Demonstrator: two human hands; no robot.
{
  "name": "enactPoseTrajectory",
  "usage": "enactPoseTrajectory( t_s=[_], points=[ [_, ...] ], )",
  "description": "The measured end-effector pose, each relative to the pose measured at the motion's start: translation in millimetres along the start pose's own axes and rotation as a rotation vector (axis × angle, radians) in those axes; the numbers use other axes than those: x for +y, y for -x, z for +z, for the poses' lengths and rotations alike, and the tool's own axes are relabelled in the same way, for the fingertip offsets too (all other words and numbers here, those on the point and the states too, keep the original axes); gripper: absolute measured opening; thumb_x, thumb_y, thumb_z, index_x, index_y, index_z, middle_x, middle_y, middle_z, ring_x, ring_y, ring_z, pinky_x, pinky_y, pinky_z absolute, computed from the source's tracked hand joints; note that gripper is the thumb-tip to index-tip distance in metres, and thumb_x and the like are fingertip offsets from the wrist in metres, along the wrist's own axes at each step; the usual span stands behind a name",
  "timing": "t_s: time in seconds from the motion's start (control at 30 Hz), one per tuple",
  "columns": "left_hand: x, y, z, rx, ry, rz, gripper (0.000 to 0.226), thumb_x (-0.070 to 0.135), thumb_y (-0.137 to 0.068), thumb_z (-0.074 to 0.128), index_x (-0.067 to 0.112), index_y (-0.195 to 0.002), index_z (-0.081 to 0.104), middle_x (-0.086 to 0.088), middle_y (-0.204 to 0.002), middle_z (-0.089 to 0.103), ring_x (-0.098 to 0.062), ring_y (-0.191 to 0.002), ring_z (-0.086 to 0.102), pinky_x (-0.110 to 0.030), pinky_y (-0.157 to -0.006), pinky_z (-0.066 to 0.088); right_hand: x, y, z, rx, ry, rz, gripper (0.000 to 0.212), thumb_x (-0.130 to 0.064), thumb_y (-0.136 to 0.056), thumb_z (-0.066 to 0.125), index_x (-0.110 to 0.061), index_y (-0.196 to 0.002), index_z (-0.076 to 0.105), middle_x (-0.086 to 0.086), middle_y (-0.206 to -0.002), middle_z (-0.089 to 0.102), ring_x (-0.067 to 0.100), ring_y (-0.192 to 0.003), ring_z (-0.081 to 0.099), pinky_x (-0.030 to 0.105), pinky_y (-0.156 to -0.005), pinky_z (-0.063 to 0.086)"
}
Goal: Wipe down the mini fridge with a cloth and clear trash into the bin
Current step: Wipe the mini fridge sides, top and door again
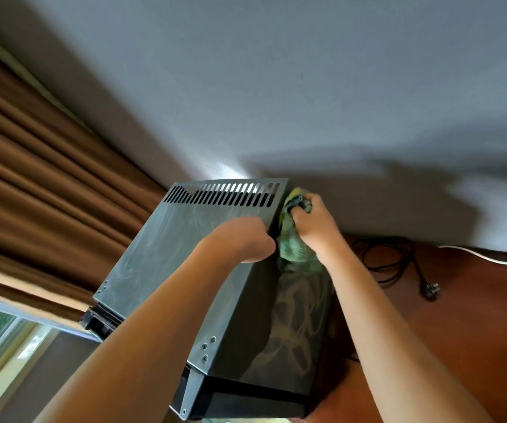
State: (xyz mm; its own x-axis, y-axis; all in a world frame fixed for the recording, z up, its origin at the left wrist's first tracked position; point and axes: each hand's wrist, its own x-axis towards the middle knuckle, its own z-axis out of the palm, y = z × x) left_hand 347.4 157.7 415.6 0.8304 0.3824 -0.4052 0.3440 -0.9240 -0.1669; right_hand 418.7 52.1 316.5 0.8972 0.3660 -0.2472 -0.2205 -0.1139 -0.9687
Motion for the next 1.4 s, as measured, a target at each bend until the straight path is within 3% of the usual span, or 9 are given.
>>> enactPoseTrajectory(
  t_s=[0.13,0.33,0.5,0.73,0.83,0.93,1.13,1.3,1.4],
  points=[
    [2,-2,-1,0.004,-0.02,0.023,0.018,0.027,-0.083,0.045,0.016,-0.079,0.059,-0.002,-0.079,0.064,-0.017,-0.074,0.062,-0.033,-0.07,0.056,-3,-2,-5,-0.155,0.011,-0.015,0.019,-0.046,-0.082,0.062,-0.037,-0.098,0.063,-0.005,-0.085,0.073,0.018,-0.076,0.072,0.044,-0.075,0.062],
    [2,0,-2,-0.002,-0.029,0.018,0.01,0.021,-0.082,0.044,0.016,-0.079,0.051,0.0,-0.08,0.057,-0.017,-0.075,0.057,-0.031,-0.068,0.05,5,-22,-4,0.022,0.006,-0.032,0.034,-0.034,-0.1,0.049,-0.025,-0.133,0.049,0.002,-0.112,0.062,0.026,-0.1,0.062,0.043,-0.087,0.053],
    [4,-1,-2,-0.008,-0.03,0.027,0.016,0.024,-0.084,0.044,0.014,-0.079,0.056,-0.002,-0.078,0.061,-0.017,-0.074,0.06,-0.031,-0.069,0.054,6,-19,-11,-0.196,0.074,0.061,0.02,-0.036,-0.084,0.061,-0.025,-0.101,0.061,0.004,-0.092,0.07,0.021,-0.08,0.07,0.033,-0.066,0.054],
    [3,-2,0,0.006,-0.049,0.007,0.014,0.021,-0.081,0.044,0.013,-0.086,0.054,0.0,-0.077,0.056,-0.016,-0.071,0.055,-0.03,-0.063,0.047,5,-37,-7,0.054,-0.03,-0.052,0.036,-0.036,-0.1,0.051,-0.027,-0.135,0.048,0.004,-0.121,0.062,0.023,-0.103,0.06,0.047,-0.094,0.053],
    [3,-2,1,0.008,-0.03,-0.005,0.013,0.021,-0.081,0.045,0.012,-0.085,0.054,-0.001,-0.075,0.055,-0.017,-0.069,0.055,-0.03,-0.065,0.05,13,-38,-18,-0.151,0.273,0.071,0.029,-0.033,-0.093,0.055,-0.019,-0.119,0.055,0.009,-0.106,0.065,0.028,-0.091,0.065,0.046,-0.081,0.057],
    [5,-3,-3,-0.009,-0.039,-0.006,0.018,0.02,-0.079,0.044,0.01,-0.079,0.059,-0.003,-0.073,0.06,-0.017,-0.067,0.059,-0.028,-0.057,0.048,-3,-37,-15,-0.12,0.05,-0.01,0.019,-0.04,-0.081,0.061,-0.034,-0.099,0.06,0.0,-0.095,0.07,0.021,-0.083,0.071,0.035,-0.065,0.058],
    [8,0,-4,-0.014,-0.049,-0.013,0.014,0.02,-0.08,0.044,0.012,-0.078,0.055,-0.003,-0.077,0.06,-0.019,-0.07,0.058,-0.029,-0.06,0.047,-9,-44,-14,-0.012,0.013,-0.073,0.037,-0.032,-0.099,0.05,-0.025,-0.135,0.049,0.005,-0.116,0.064,0.026,-0.102,0.064,0.051,-0.092,0.055],
    [9,-2,-3,-0.003,-0.067,-0.017,0.014,0.022,-0.081,0.045,0.015,-0.08,0.056,-0.002,-0.077,0.059,-0.018,-0.072,0.058,-0.031,-0.066,0.052,-26,-44,-25,-0.139,0.204,-0.068,0.024,-0.037,-0.081,0.059,-0.026,-0.102,0.061,0.004,-0.096,0.069,0.025,-0.086,0.069,0.047,-0.08,0.06],
    [11,-2,-6,-0.004,-0.083,-0.021,0.017,0.023,-0.079,0.045,0.015,-0.078,0.059,-0.002,-0.077,0.063,-0.018,-0.071,0.061,-0.031,-0.063,0.052,-38,-42,-13,-0.043,0.126,-0.203,0.027,-0.043,-0.088,0.054,-0.032,-0.112,0.058,-0.002,-0.101,0.068,0.022,-0.089,0.068,0.045,-0.081,0.059]
  ],
)
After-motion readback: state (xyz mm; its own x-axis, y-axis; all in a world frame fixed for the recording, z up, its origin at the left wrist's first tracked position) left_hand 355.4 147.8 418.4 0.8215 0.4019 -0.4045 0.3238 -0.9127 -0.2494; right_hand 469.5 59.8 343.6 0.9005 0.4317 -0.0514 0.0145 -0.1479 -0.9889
